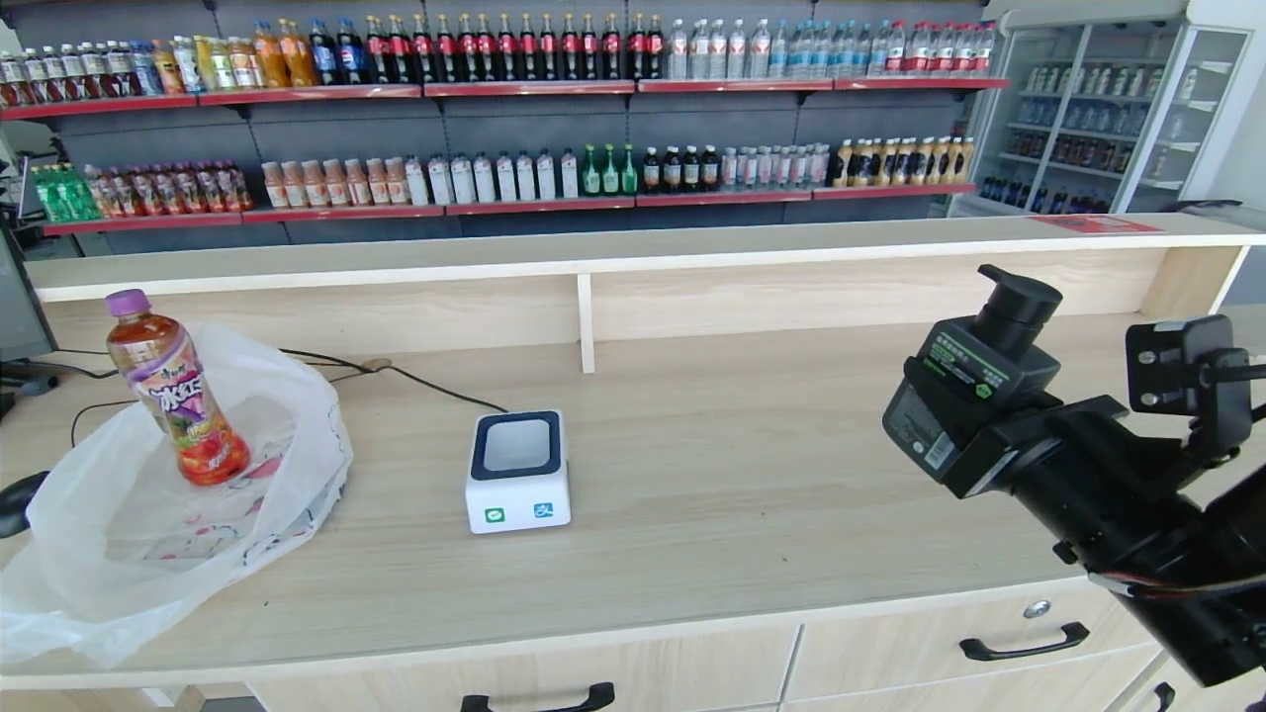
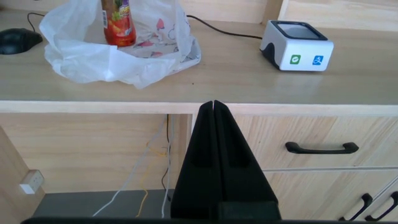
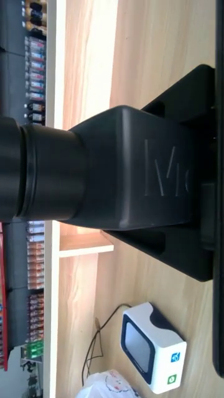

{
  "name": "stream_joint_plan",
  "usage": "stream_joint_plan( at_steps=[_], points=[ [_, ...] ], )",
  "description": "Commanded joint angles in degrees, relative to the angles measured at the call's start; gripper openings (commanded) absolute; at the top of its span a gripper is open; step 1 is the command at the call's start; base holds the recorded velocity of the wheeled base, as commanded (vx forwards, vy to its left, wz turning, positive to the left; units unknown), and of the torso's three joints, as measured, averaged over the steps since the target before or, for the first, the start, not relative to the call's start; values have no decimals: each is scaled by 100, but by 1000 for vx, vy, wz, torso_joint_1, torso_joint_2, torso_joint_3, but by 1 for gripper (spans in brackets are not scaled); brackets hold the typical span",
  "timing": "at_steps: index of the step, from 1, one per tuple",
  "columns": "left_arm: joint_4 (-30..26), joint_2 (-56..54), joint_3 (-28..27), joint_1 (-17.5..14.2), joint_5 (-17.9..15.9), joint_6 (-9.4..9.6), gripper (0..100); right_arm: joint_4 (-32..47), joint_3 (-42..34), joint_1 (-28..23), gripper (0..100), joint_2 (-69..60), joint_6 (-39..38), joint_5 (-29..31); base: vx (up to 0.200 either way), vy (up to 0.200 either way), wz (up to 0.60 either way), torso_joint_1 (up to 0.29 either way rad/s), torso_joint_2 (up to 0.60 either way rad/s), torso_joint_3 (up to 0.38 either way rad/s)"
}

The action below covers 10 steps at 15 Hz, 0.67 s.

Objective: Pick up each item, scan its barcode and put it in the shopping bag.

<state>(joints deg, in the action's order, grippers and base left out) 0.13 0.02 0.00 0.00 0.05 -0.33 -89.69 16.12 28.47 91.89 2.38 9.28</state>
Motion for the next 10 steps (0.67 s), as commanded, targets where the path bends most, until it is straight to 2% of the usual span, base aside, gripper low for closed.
stream_joint_plan(
  at_steps=[1,10],
  points=[
    [4,-2,0,0,4,-2,0,-31,6,1,0,48,0,-14,0,200,0,27,12,-2],
    [4,-2,0,0,4,-46,0,-31,-30,-25,0,-31,-106,-14,0,200,0,0,1,4]
  ],
)
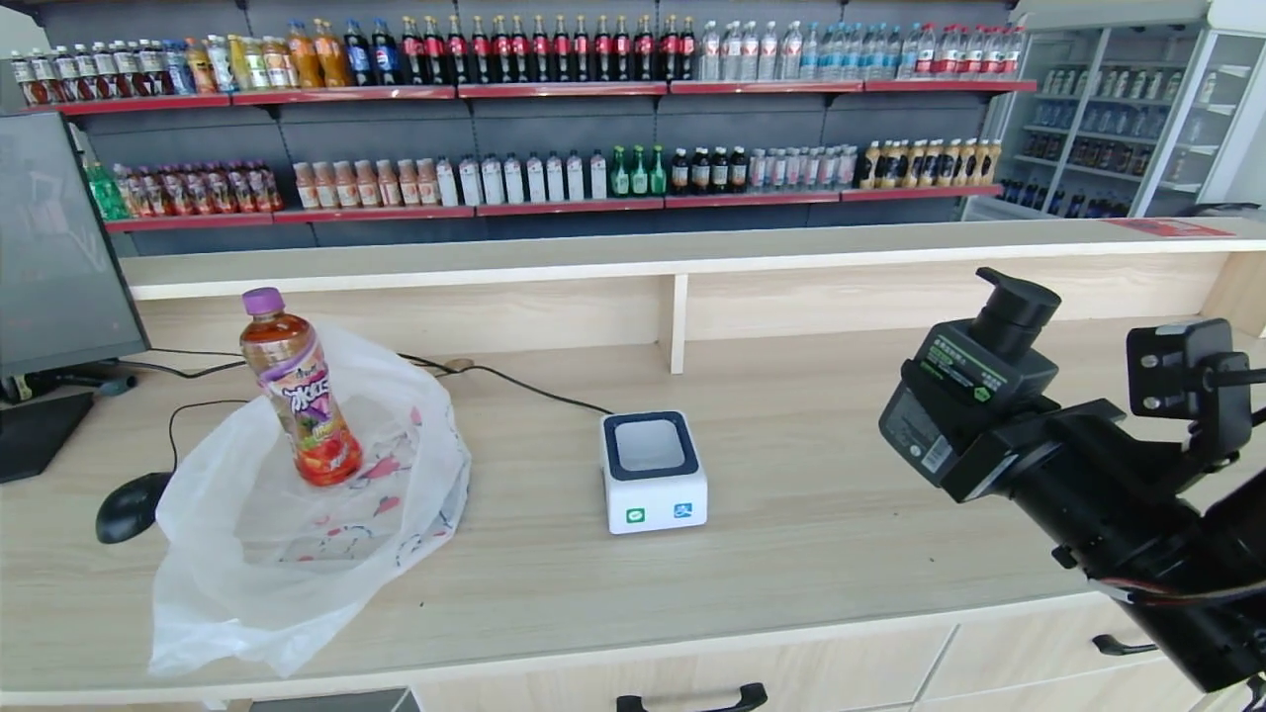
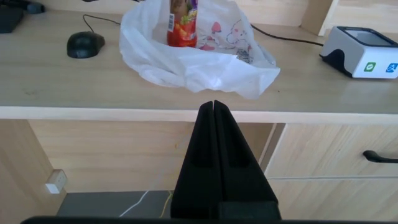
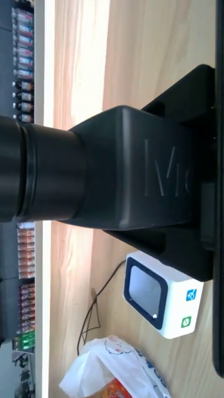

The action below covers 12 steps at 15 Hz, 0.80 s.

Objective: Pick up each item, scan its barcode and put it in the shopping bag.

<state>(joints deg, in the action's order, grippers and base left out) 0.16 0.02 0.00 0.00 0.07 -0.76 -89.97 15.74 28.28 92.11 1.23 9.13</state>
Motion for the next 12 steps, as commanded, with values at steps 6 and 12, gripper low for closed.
stream_joint_plan(
  at_steps=[6,12],
  points=[
    [2,-2,0,0,1,-12,0,-3,-18,2,0,-158,18,1,0,200,0,1,2,4],
    [19,-2,0,0,1,-4,0,-3,-97,-341,0,-282,18,1,0,200,0,1,2,1]
  ],
)
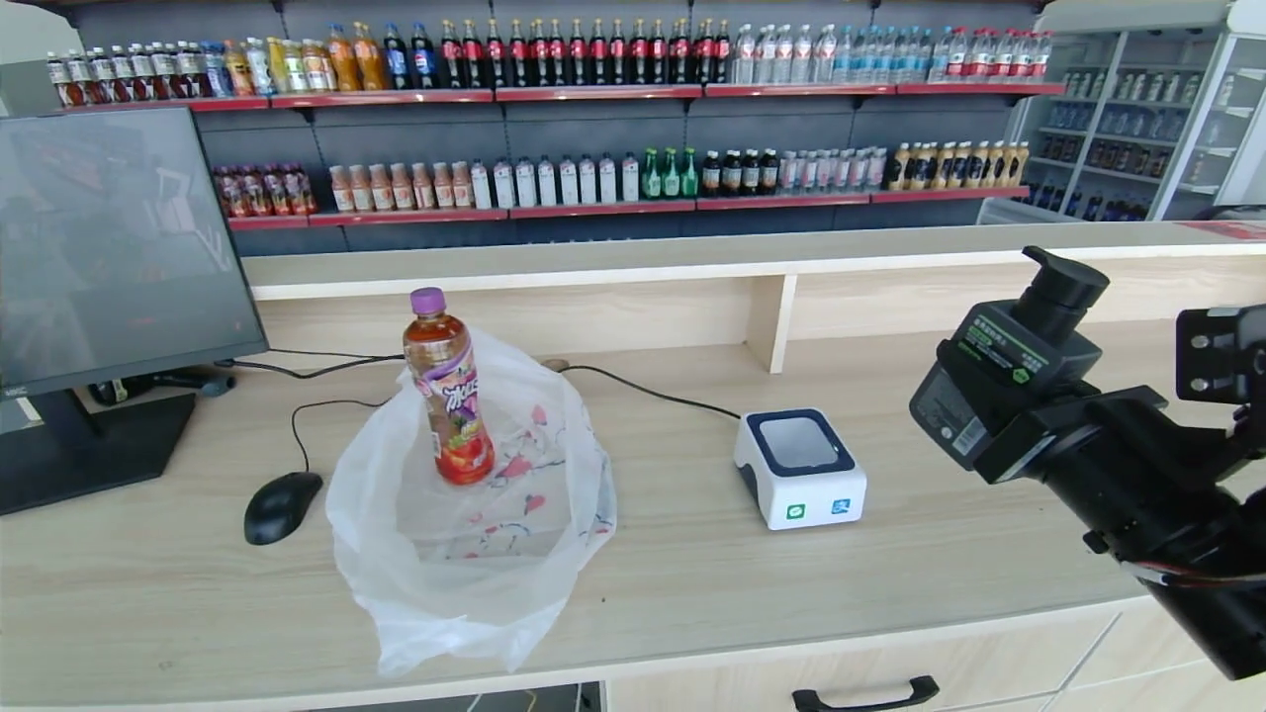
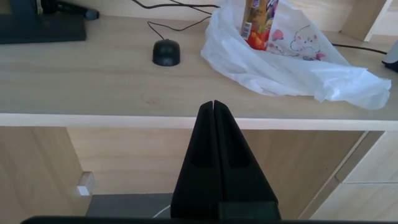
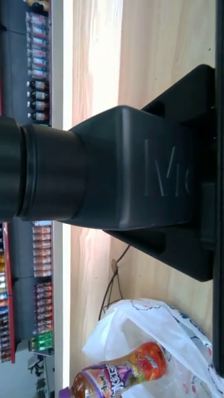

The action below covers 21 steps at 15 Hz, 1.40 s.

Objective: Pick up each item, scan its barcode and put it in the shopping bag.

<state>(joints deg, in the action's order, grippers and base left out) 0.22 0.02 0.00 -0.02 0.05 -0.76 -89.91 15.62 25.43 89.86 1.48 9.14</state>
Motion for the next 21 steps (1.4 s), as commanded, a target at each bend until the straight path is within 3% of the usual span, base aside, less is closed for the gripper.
stream_joint_plan(
  at_steps=[1,8,13,16,21],
  points=[
    [13,-2,0,2,-5,23,0,-9,-155,-108,0,-82,2,9,0,200,0,2,2,2],
    [13,-2,0,2,-5,14,0,-9,20,-214,0,164,151,-71,0,0,0,0,0,0],
    [-4,-2,0,2,-5,49,0,-9,1506,-486,0,1069,1347,-1617,0,0,0,0,0,0],
    [13,-2,0,2,-5,49,0,-9,1813,-434,0,1394,1628,-1319,0,0,0,0,0,0],
    [13,-2,0,2,-5,49,0,-9,1989,-398,0,1728,2744,-1477,0,0,0,0,0,0]
  ],
)
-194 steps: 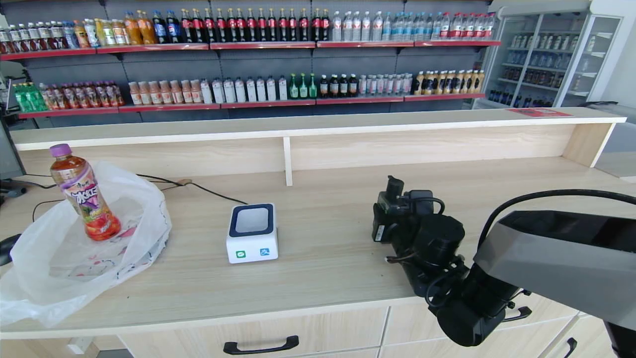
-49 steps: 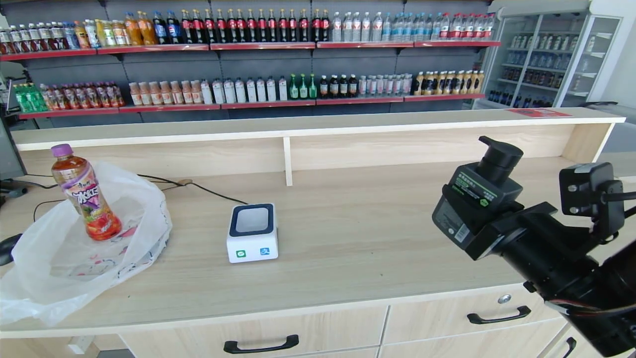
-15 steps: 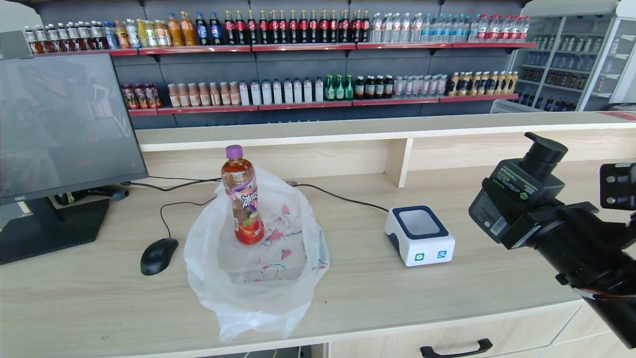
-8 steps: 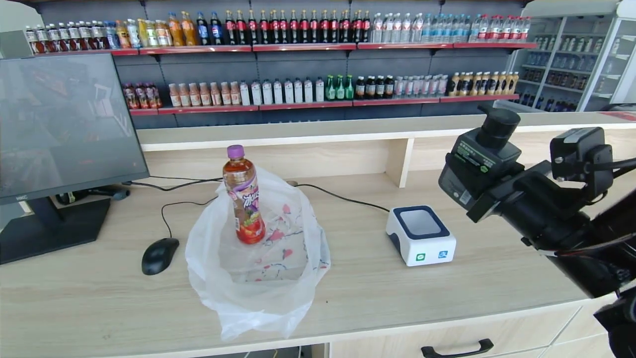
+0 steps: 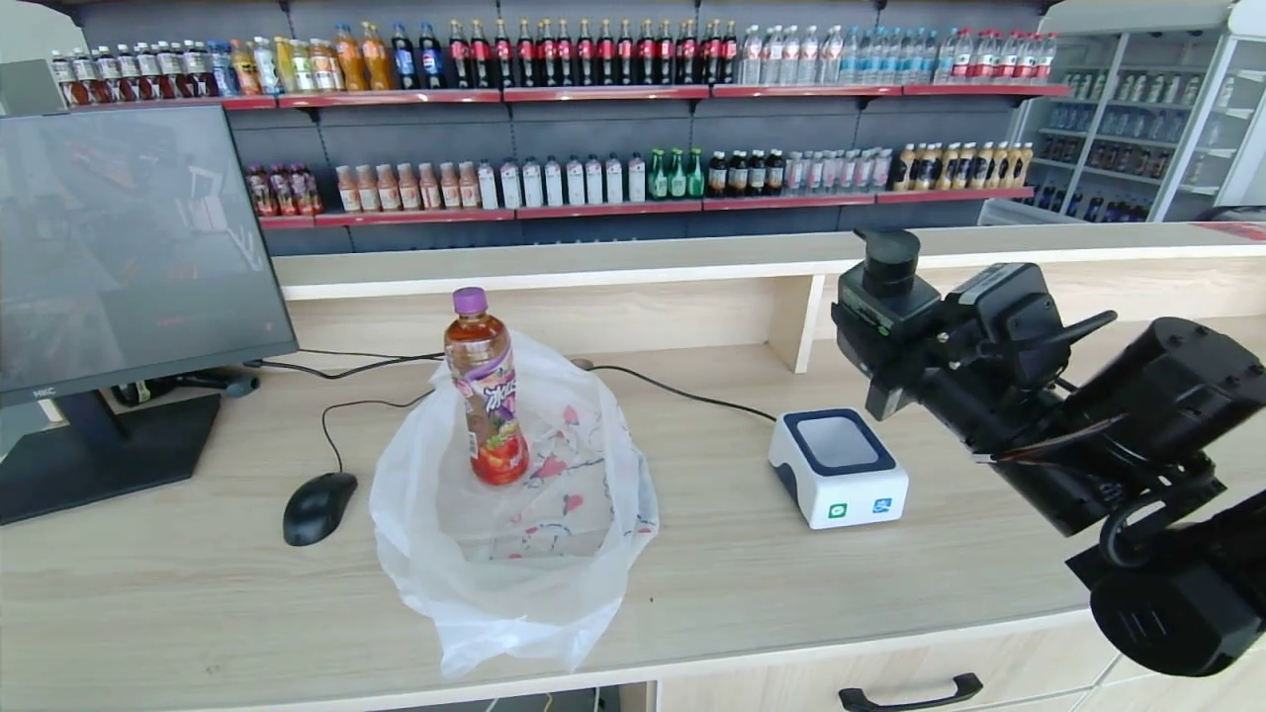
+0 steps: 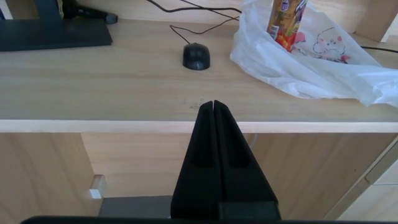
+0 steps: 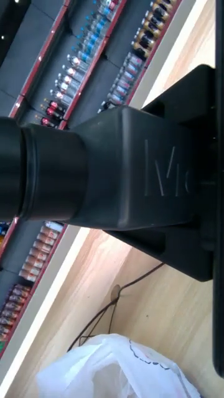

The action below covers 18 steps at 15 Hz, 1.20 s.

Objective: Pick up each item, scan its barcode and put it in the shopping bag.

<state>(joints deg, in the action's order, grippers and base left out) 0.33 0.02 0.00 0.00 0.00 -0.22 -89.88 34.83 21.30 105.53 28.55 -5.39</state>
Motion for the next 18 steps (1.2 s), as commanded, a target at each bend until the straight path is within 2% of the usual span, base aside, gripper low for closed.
stream_joint_plan(
  at_steps=[1,10,13,15,18],
  points=[
    [2,-2,0,0,0,-4,0,-12,173,6,0,196,256,-340,0,0,0,0,0,0],
    [2,-2,0,0,0,-4,0,-12,200,-55,0,881,2084,-2529,0,0,0,0,0,0],
    [2,-2,0,0,0,-4,0,-12,261,-346,0,1127,2207,-2836,0,0,0,0,0,0],
    [2,-2,0,0,0,-4,0,-12,288,-723,0,1277,2295,-2968,0,0,0,0,0,0],
    [2,-2,0,0,0,-4,0,-12,332,-846,0,1400,2357,-3214,0,0,0,0,0,0]
  ],
)
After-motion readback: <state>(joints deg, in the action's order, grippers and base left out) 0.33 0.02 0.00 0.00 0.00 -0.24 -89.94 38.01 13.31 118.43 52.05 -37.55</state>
